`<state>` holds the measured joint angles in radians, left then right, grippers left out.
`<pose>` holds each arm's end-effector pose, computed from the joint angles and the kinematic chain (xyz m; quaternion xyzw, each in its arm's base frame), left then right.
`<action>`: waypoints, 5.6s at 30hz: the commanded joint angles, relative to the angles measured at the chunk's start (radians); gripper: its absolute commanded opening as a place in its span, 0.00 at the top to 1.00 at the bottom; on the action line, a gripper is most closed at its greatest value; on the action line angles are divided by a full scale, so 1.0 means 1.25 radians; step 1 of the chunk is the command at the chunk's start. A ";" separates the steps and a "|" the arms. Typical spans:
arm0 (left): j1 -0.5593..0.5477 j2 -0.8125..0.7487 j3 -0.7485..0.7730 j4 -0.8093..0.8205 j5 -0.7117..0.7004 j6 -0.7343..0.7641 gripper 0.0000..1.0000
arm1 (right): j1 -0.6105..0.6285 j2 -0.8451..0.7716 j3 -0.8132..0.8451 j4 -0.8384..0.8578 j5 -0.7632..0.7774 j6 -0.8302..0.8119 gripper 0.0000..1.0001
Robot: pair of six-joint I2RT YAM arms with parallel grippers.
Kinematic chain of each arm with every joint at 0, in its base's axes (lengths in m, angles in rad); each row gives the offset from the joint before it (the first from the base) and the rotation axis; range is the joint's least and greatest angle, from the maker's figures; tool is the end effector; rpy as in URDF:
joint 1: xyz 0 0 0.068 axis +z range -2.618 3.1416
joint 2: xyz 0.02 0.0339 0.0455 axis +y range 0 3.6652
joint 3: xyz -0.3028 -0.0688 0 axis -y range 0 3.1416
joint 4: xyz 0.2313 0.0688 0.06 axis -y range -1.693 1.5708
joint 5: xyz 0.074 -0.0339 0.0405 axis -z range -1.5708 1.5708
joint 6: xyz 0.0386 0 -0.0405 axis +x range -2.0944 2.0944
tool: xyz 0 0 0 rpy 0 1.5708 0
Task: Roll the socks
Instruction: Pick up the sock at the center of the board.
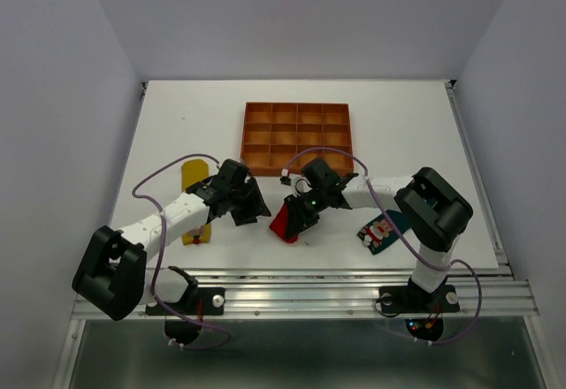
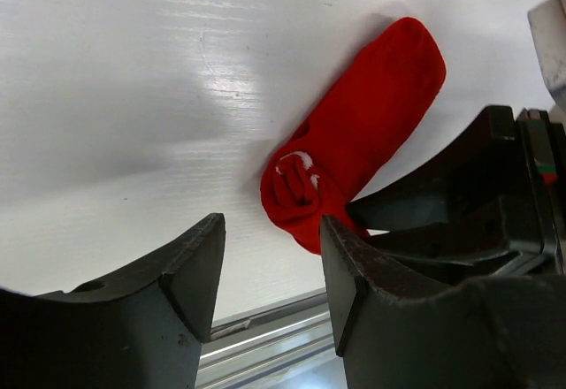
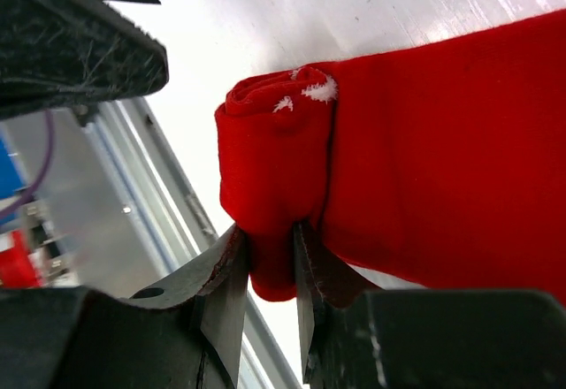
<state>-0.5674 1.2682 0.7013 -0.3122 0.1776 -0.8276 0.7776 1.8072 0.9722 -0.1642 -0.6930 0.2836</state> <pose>0.1891 -0.1286 0.2427 -0.0918 0.9331 -0.2808 0.2052 0.2298 0.2608 0.1895 -0.3135 0.8516 0.4152 0.0638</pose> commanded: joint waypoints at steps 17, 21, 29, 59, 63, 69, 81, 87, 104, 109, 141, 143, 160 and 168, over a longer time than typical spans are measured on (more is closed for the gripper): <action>-0.032 0.040 -0.040 0.122 0.089 0.050 0.43 | -0.078 0.093 0.004 0.026 -0.132 0.055 0.93; -0.032 0.054 -0.038 0.125 0.090 0.057 0.43 | -0.086 0.102 0.005 0.026 -0.128 0.054 0.93; -0.037 0.100 -0.038 0.148 0.108 0.063 0.46 | -0.086 0.120 0.030 0.009 -0.118 0.036 0.91; -0.049 0.211 0.039 0.072 0.036 0.088 1.00 | -0.086 0.000 0.100 -0.067 0.063 -0.050 0.26; -0.055 0.209 0.050 0.058 0.025 0.088 1.00 | -0.045 -0.059 0.084 -0.067 0.142 -0.073 0.24; -0.060 0.218 0.057 0.049 0.024 0.088 1.00 | 0.057 -0.125 0.059 -0.076 0.398 -0.120 0.23; -0.068 0.226 0.057 0.045 0.027 0.084 1.00 | 0.207 -0.173 0.038 -0.093 0.603 -0.195 0.26; -0.069 0.232 0.055 0.046 0.026 0.073 1.00 | 0.255 -0.162 0.038 -0.108 0.624 -0.217 0.31; -0.073 0.236 0.059 0.041 0.031 0.073 1.00 | 0.300 -0.127 0.032 -0.104 0.660 -0.251 0.34; -0.074 0.236 0.060 0.040 0.033 0.077 1.00 | 0.300 -0.092 0.038 -0.115 0.695 -0.242 0.35; -0.063 0.159 0.054 0.046 0.065 0.078 0.51 | 0.300 -0.012 0.051 -0.124 0.697 -0.194 0.96; -0.054 0.143 0.060 0.036 0.056 0.080 0.50 | 0.292 -0.028 0.060 -0.137 0.638 -0.174 0.96; 0.055 0.063 0.044 0.003 0.014 0.102 0.46 | 0.093 0.015 0.119 -0.178 0.146 -0.080 0.99; 0.061 0.010 0.007 0.034 0.054 0.117 0.45 | 0.026 0.113 0.249 -0.290 -0.027 -0.122 0.99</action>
<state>-0.4950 1.3361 0.7414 -0.2886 0.2115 -0.7132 0.8242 1.8812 1.1931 -0.3843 -0.5880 0.1753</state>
